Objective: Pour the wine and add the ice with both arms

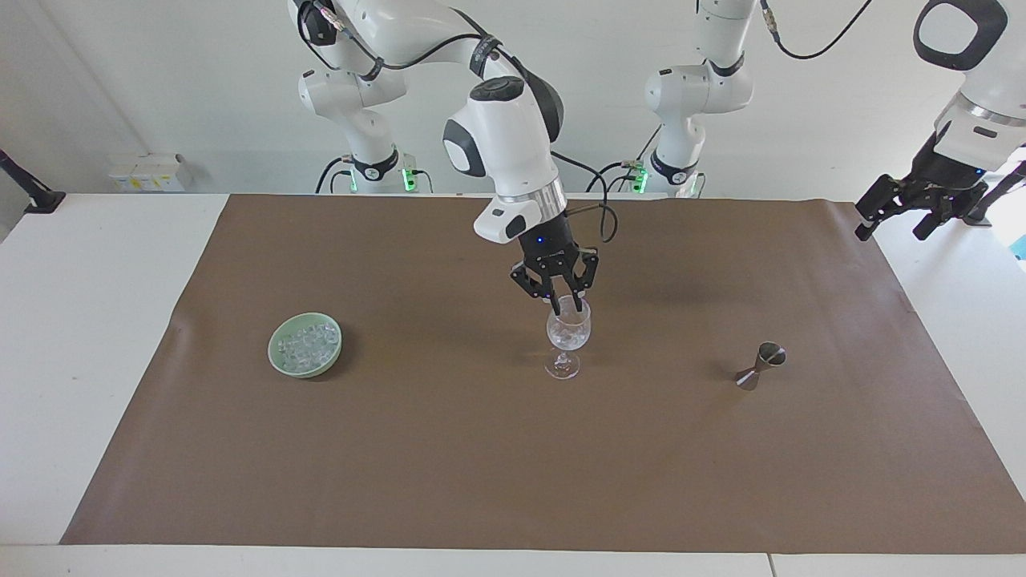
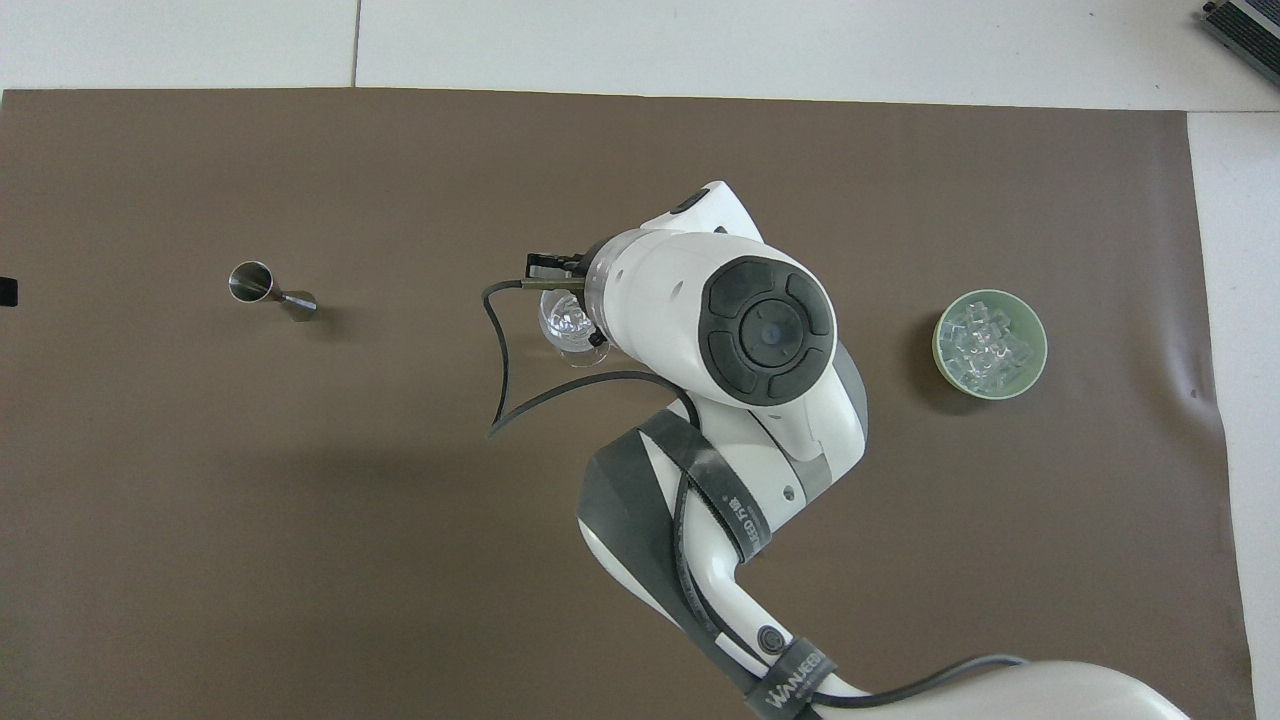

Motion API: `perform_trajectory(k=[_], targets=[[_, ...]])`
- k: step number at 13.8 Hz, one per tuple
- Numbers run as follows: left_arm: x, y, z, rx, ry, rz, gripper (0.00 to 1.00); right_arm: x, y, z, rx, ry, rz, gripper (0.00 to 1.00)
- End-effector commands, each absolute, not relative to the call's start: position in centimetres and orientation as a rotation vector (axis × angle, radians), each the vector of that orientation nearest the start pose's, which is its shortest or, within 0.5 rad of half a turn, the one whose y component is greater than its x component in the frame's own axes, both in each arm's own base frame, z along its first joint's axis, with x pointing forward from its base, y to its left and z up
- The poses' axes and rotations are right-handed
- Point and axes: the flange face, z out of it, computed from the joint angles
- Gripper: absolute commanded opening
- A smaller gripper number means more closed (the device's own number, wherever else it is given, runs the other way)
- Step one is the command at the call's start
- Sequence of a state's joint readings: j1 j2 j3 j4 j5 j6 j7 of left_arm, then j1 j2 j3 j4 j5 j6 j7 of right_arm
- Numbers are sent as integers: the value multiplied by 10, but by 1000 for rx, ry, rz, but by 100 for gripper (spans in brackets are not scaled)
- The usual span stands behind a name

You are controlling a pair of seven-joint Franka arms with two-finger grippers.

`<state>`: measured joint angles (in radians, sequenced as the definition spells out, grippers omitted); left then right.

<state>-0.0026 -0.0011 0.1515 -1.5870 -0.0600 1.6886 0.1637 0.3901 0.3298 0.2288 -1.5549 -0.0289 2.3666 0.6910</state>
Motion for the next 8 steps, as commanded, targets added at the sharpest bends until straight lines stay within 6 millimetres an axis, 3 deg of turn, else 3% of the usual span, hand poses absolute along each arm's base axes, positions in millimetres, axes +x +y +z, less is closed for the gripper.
perform_trajectory(k=[1,8], targets=[[555,81,630,-3192,-2,-167,100,588,356,550,-2792,40,-577,36],[555,81,630,-3193,-2,-167,100,597,229,597,-2977,-89,-479,49]])
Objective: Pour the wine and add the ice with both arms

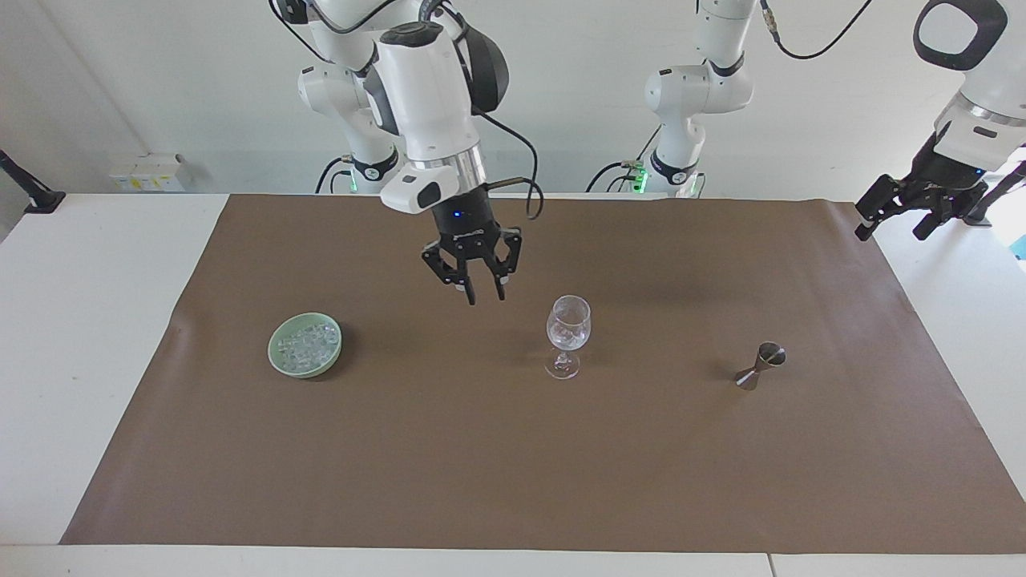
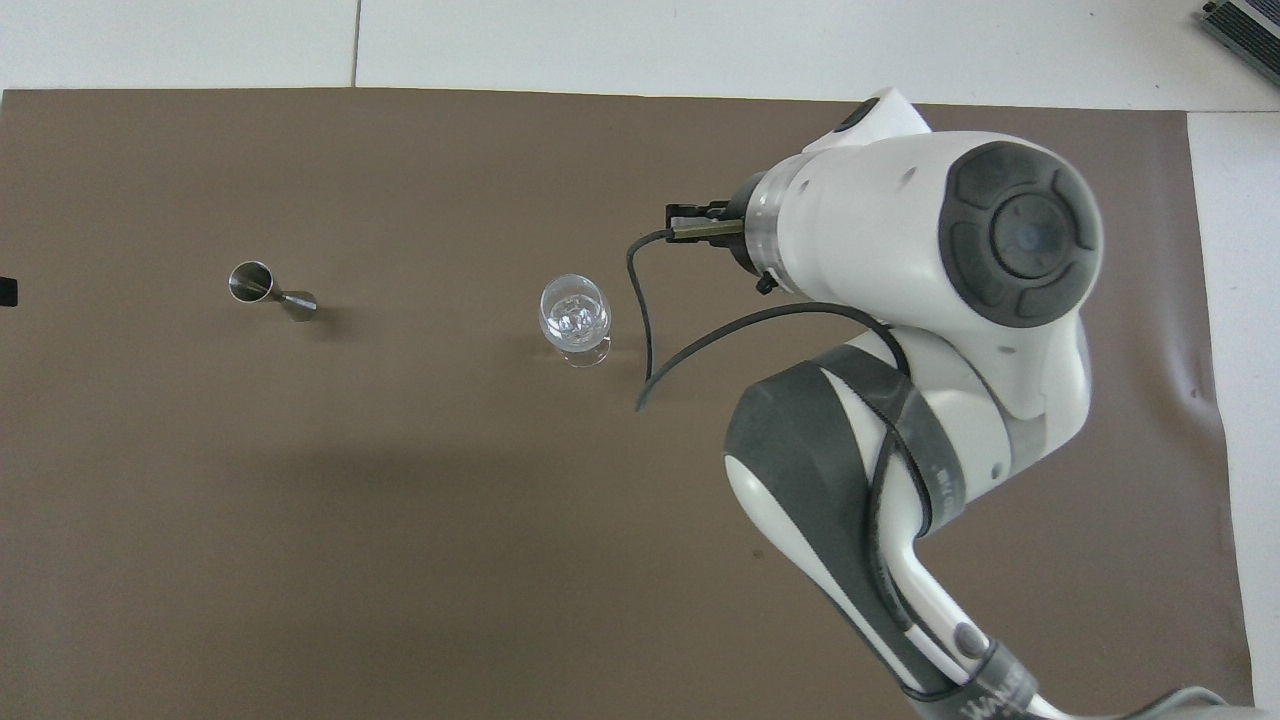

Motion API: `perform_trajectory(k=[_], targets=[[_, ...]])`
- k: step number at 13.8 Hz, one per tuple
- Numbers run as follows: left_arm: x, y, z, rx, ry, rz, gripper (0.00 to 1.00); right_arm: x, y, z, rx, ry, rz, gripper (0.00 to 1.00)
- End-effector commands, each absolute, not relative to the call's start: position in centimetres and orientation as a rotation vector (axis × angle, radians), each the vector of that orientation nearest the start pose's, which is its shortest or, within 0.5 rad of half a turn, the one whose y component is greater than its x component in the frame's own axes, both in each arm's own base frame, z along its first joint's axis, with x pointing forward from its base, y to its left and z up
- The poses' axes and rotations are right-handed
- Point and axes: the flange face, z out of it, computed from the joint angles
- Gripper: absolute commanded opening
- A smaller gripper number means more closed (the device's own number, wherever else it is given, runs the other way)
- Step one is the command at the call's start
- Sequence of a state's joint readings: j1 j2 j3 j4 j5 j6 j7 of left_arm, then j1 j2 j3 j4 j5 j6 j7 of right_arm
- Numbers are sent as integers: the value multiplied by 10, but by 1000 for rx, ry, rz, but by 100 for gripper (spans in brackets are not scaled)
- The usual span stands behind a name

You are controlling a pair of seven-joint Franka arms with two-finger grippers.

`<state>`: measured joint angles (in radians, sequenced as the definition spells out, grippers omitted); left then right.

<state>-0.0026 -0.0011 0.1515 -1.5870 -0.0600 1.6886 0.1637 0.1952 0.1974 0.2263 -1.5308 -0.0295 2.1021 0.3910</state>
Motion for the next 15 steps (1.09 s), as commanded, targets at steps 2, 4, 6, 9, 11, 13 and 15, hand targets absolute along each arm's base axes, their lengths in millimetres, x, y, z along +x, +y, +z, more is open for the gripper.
perform_trajectory(k=[2,4,6,9,11,13,15], targets=[[555,81,630,-3193,-2,-165,100,595,197,602,-3028,-122,-410,55],[555,81,630,-3193,-2,-165,100,597,158,600,-3070,-141,-335,56],[555,81,630,-3193,-2,-165,100,602,112,601,-3097,-109,-295,68],[555,81,630,-3193,-2,-167,100,606,47,609,-3119,-96,-307,84],[555,80,630,-3193,1,-165,100,605,26,613,-3124,-46,-319,100],[555,81,630,-3193,-2,-165,100,603,12,617,-3130,-15,-324,100],[555,81,630,-3193,-2,-165,100,600,6,616,-3135,0,-284,100]])
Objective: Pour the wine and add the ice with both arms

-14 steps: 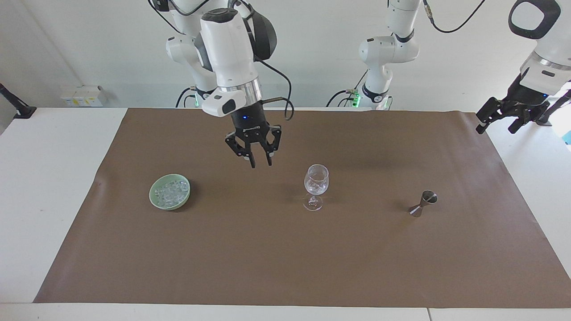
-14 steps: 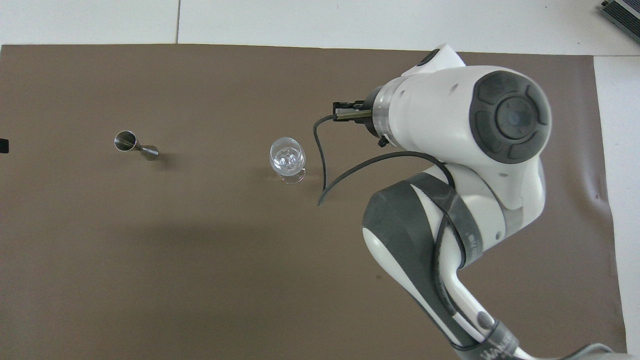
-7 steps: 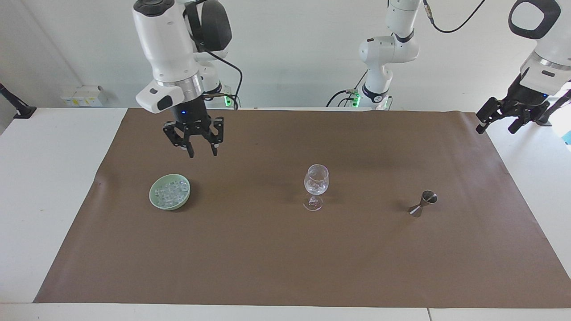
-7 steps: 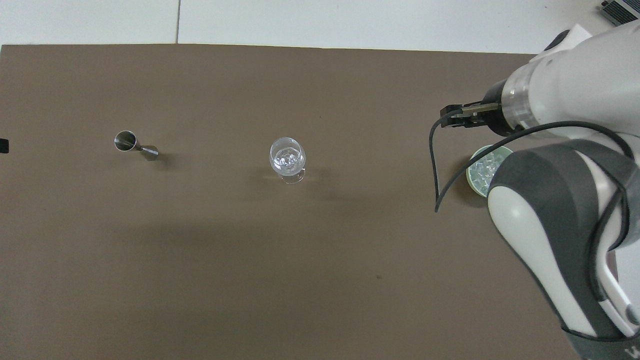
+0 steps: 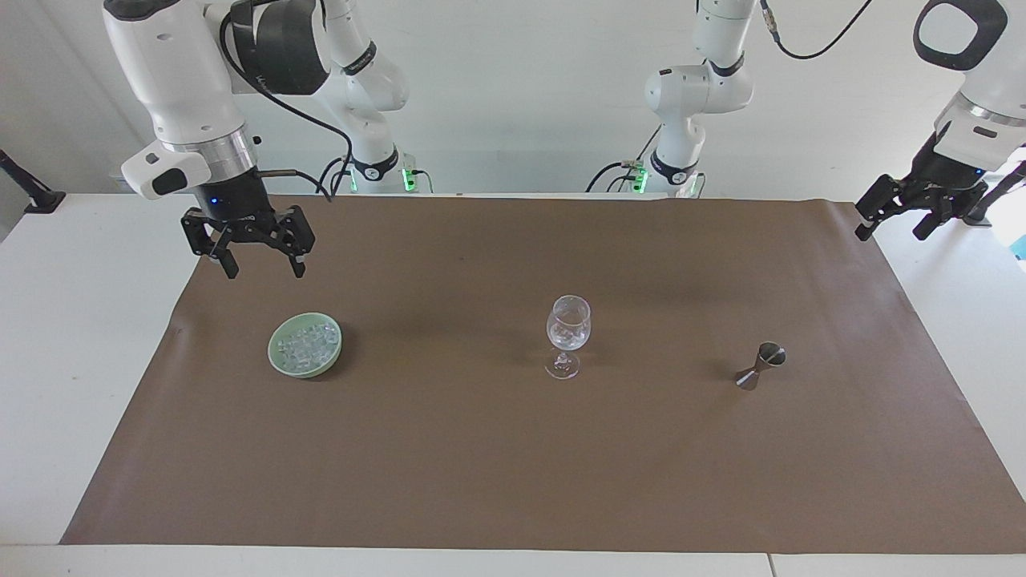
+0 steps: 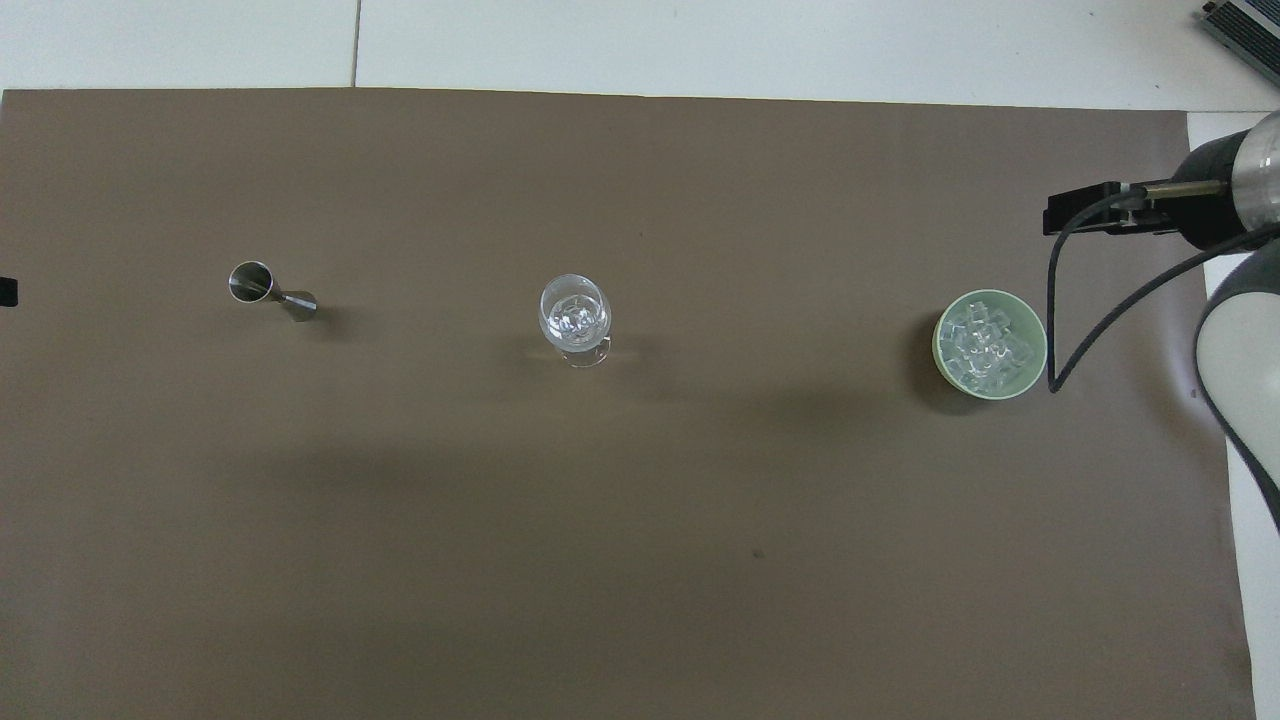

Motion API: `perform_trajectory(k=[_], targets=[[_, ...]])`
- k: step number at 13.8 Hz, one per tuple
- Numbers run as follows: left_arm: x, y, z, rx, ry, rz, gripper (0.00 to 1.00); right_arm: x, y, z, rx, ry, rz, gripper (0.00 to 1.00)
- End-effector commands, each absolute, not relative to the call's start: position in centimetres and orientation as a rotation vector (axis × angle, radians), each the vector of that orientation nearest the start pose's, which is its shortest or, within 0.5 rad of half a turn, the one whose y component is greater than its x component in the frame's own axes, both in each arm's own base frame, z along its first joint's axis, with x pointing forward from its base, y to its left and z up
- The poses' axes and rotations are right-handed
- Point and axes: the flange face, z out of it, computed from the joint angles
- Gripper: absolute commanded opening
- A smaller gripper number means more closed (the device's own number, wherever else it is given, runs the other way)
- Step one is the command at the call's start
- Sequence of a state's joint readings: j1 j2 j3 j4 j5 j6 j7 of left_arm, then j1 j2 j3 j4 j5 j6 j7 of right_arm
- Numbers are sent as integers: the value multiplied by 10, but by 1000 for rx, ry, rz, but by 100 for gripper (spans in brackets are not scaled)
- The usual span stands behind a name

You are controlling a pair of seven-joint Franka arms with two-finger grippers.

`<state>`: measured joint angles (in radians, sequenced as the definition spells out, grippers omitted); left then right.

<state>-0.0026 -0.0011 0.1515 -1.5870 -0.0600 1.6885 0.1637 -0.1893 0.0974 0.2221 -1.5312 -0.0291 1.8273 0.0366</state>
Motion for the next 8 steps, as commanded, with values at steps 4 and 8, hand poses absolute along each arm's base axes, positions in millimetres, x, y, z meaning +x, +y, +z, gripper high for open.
perform_trajectory(k=[4,8], targets=[[555,81,630,-3193,-2,-165,100,594,4,619,-3134,30,-232,100],[555,81,630,-3193,-2,-165,100,583,-3,620,-3122,54,-96,100]])
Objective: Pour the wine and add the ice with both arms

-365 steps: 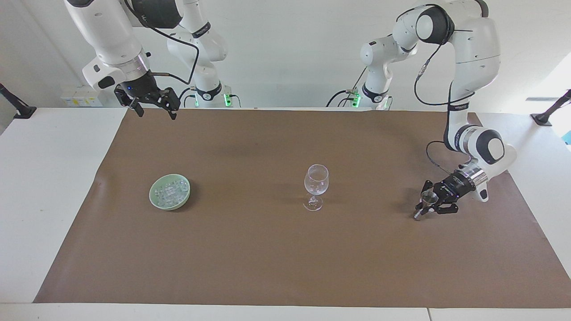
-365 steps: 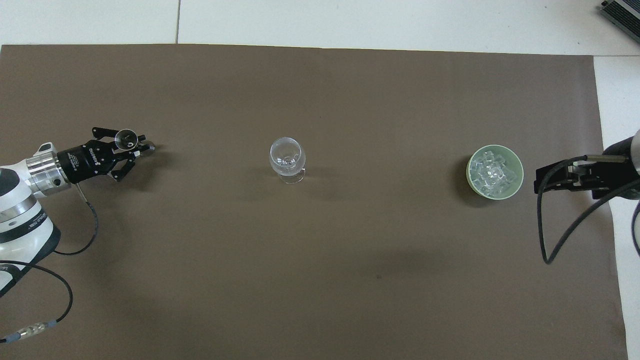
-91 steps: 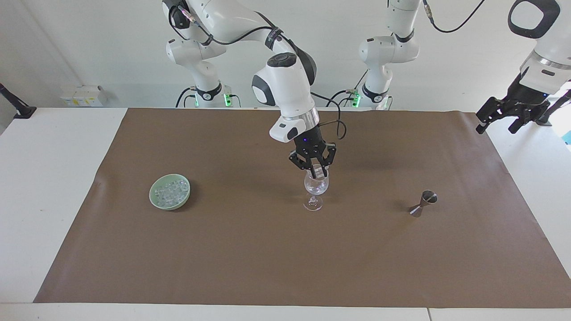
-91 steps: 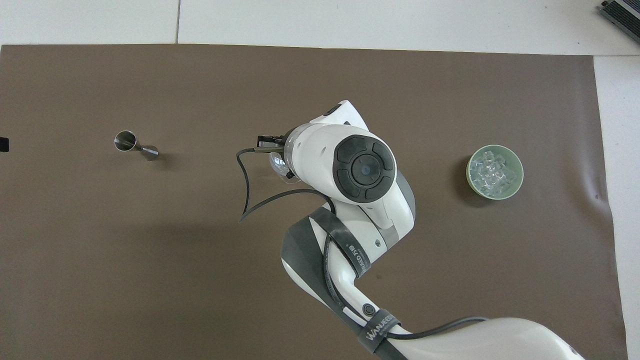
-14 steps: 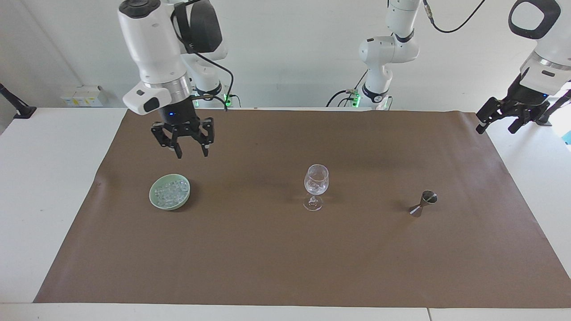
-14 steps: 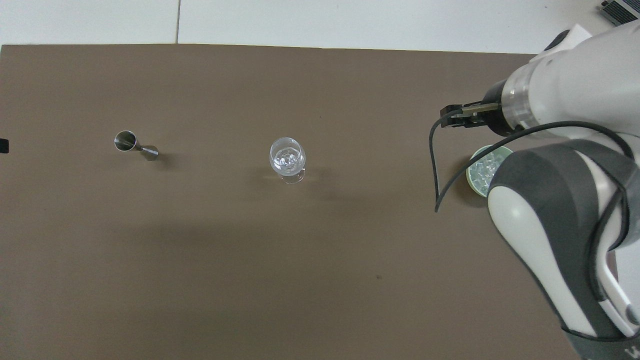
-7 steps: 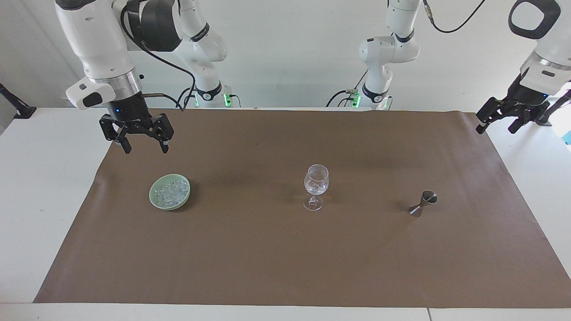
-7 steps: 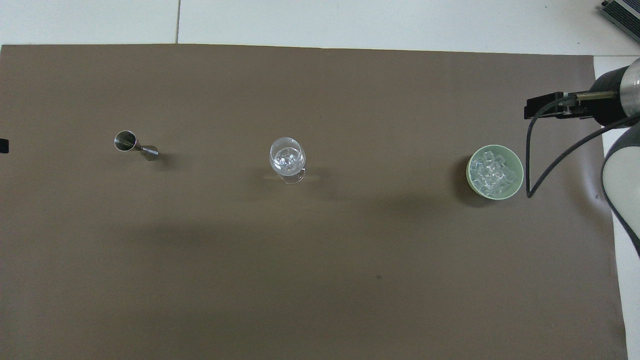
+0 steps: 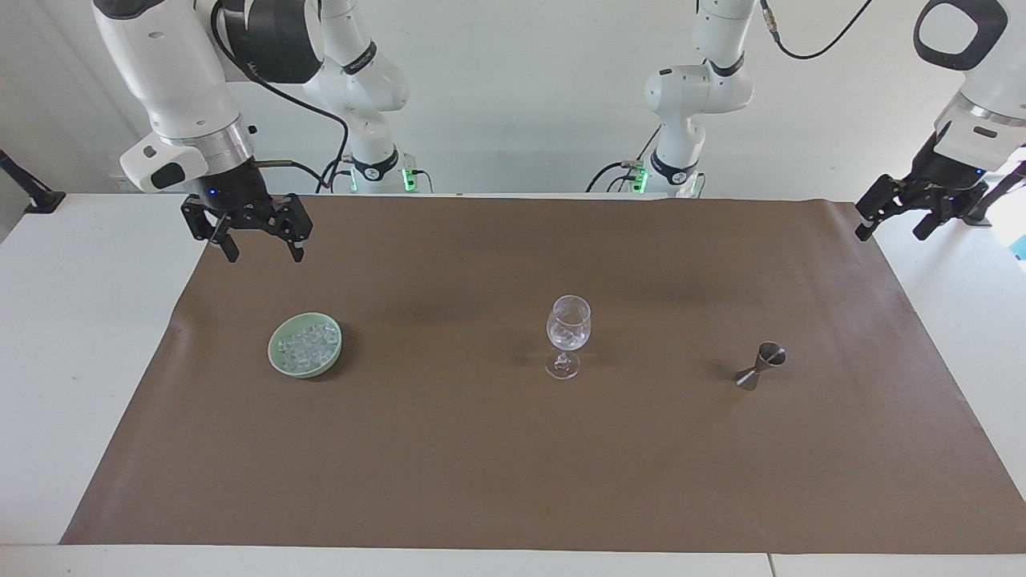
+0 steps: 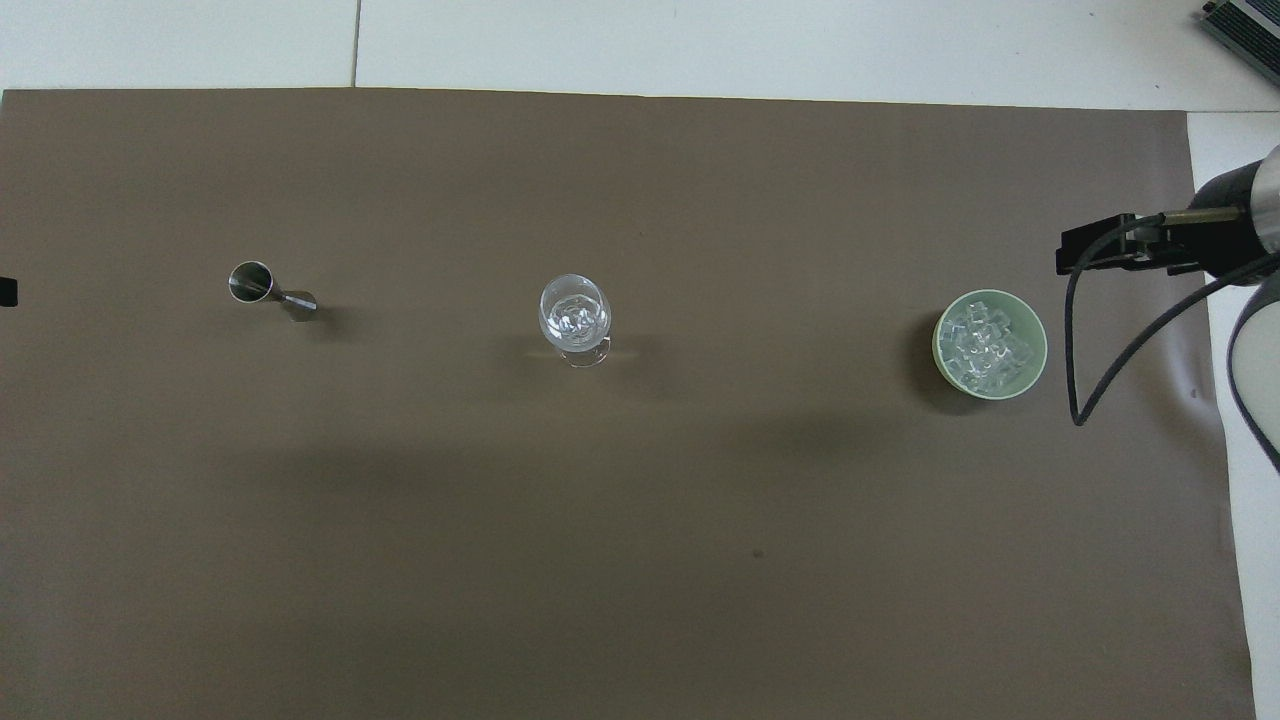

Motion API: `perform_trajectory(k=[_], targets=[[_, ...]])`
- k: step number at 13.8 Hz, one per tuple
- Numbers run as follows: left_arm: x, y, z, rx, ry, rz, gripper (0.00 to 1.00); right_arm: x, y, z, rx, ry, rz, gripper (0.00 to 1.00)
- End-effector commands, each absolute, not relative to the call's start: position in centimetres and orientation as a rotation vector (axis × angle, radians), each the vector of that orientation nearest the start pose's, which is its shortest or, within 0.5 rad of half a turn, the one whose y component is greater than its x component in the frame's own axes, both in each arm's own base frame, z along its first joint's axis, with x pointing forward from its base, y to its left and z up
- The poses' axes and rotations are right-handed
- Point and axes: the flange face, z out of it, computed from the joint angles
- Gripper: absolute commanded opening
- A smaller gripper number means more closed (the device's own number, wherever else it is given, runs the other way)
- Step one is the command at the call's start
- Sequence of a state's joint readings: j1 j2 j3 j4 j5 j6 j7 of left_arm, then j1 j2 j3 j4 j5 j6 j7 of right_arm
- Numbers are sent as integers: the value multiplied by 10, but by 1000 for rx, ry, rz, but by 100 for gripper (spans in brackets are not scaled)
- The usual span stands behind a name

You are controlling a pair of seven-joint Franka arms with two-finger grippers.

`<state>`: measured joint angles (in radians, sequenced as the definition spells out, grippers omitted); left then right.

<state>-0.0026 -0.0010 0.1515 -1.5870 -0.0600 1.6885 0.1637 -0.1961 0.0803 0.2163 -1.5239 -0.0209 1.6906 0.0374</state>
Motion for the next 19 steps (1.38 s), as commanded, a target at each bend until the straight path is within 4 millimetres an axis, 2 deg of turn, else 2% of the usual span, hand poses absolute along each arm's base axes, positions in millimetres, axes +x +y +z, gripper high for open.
perform_trajectory(k=[1,3,9,14,19], targets=[[555,81,630,-3193,-2,-165,100,577,-5,627,-3126,61,-93,100],[555,81,630,-3193,-2,-165,100,569,-9,637,-3131,70,-95,100],[555,80,630,-3193,1,-165,100,554,0,631,-3135,36,69,100],[555,80,630,-3193,1,-167,100,554,3,633,-3139,43,52,100],[555,81,630,-3193,-2,-165,100,554,-9,636,-3139,77,38,100]])
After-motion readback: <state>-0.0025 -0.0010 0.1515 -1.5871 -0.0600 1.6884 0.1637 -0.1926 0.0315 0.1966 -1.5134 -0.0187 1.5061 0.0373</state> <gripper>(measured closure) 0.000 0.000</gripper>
